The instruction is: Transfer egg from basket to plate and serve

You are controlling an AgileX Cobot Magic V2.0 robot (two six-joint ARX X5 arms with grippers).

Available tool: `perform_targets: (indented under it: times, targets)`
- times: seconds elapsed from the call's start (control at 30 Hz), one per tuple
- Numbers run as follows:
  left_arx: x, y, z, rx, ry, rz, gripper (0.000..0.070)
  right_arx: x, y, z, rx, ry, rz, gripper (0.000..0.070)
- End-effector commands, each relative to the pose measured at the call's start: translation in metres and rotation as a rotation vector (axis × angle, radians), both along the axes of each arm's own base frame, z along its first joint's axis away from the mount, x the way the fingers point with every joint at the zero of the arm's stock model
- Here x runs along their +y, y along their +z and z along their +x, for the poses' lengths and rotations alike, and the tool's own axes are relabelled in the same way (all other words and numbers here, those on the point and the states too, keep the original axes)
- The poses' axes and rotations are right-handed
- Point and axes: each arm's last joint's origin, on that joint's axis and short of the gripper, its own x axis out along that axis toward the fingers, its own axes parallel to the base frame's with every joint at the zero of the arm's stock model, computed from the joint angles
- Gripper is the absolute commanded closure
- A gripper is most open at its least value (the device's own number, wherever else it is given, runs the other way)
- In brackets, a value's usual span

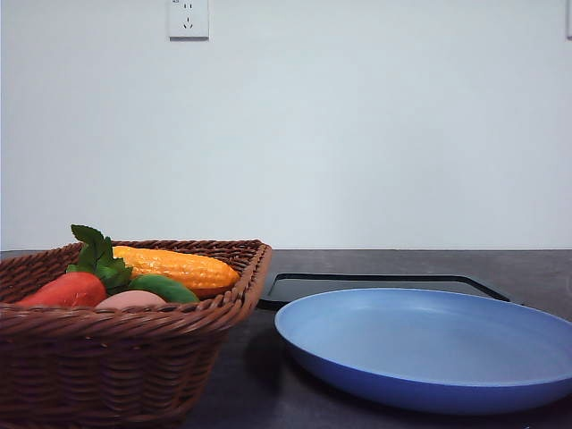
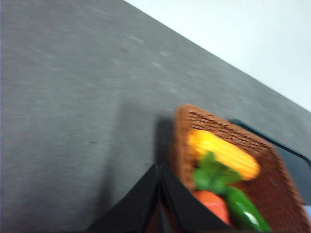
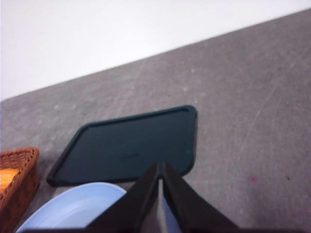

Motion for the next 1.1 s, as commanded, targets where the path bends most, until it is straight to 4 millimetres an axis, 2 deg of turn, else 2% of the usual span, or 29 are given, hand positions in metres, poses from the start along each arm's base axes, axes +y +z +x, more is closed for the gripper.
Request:
perform_targets:
  times: [0.0, 0.23, 0.53, 0.73, 0.87, 1.0, 1.07]
  targets:
    - [-0.001, 0.010, 0.001, 0.001, -0.036, -0.011, 0.0700, 0.000, 0.010, 0.001, 0.013, -0.003, -0.006, 0.0700]
    - [-0.004, 0.039, 0.015, 0.086, -0.145, -0.013, 0.0700, 0.001, 0.036, 0.012, 0.134, 0.015, -0.050, 0.0700]
    - [-0.013, 0.078, 0.042, 0.168, -0.441, -0.001, 0.0700, 0.005, 0.055, 0.038, 0.347, 0.141, -0.131, 0.0700]
    - [-0.022, 0.087, 0.053, 0.265, -0.542, 0.024, 0.0700, 0.012, 0.044, 0.055, 0.554, 0.324, -0.040, 0.0700]
    - [-0.028, 0.085, 0.056, 0.280, -0.590, 0.023, 0.0694, 0.014, 0.031, 0.065, 0.663, 0.355, -0.010, 0.0700]
    - [-0.032, 0.085, 0.055, 0.282, -0.615, 0.026, 0.0628, 0.014, 0.022, 0.073, 0.731, 0.356, -0.004, 0.0688]
    - [-0.033, 0.085, 0.055, 0.282, -0.623, 0.027, 0.0571, 0.014, 0.018, 0.076, 0.757, 0.354, -0.002, 0.0624]
